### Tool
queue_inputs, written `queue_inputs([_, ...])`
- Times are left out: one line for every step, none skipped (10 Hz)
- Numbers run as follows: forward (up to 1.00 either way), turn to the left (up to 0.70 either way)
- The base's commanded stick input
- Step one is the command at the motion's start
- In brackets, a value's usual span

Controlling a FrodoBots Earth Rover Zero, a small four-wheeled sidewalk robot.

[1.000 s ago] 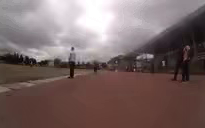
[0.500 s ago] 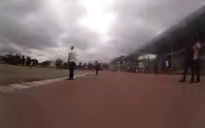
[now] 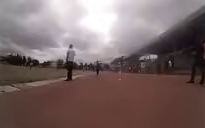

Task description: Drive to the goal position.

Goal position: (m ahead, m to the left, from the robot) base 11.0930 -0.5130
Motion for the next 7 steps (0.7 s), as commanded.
queue_inputs([1.0,0.0])
queue_inputs([1.0,0.0])
queue_inputs([1.0,0.0])
queue_inputs([1.0,0.0])
queue_inputs([1.0,0.0])
queue_inputs([1.0,0.0])
queue_inputs([1.0,0.0])
